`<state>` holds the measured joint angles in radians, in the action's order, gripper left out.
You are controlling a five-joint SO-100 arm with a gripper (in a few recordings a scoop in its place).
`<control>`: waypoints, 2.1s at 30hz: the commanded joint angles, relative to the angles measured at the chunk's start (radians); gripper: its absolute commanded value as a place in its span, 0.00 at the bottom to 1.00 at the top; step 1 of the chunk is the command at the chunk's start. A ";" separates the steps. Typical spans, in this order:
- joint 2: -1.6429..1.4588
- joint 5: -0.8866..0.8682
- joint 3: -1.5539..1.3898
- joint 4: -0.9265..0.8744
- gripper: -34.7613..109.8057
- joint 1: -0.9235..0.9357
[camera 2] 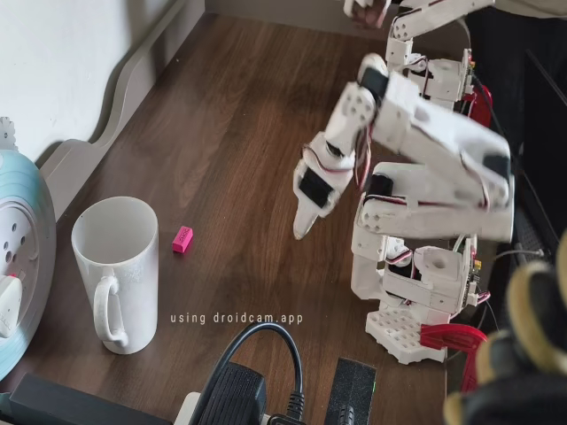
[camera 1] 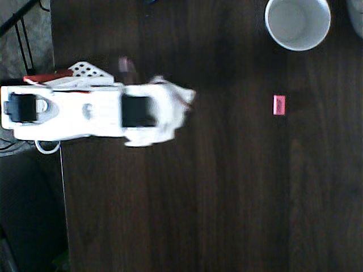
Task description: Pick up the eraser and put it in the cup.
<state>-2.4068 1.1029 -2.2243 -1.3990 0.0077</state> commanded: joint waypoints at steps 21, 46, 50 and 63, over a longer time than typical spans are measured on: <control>0.910 -0.948 0.646 0.130 0.40 0.051; 1.335 -0.974 1.098 0.081 0.39 0.110; 1.358 -0.979 1.118 0.081 0.38 0.103; 1.425 -0.994 1.120 0.087 0.24 0.097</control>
<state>-0.9771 0.1074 -1.1275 -1.2763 0.0966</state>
